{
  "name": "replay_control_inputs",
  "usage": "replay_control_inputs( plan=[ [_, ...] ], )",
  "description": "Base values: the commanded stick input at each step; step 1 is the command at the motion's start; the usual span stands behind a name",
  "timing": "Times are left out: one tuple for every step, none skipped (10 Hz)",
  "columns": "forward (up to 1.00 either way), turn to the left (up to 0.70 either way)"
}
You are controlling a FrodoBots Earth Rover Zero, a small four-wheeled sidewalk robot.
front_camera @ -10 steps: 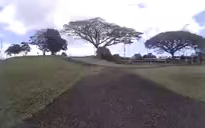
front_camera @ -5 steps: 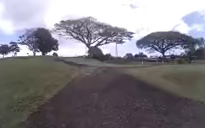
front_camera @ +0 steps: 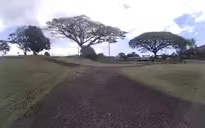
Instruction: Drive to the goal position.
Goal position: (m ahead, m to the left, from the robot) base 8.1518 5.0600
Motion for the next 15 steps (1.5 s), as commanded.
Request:
replay_control_inputs(
  plan=[
    [0.5, 0.0],
    [0.5, 0.0],
    [0.5, 0.0],
    [0.5, 0.0],
    [0.5, 0.0],
    [0.5, 0.0],
    [0.5, 0.0],
    [0.5, 0.0],
    [0.5, 0.0],
    [0.5, 0.0],
    [0.5, 0.0],
    [0.5, 0.0],
    [0.5, 0.0],
    [0.5, 0.0],
    [0.5, 0.0]
  ],
)
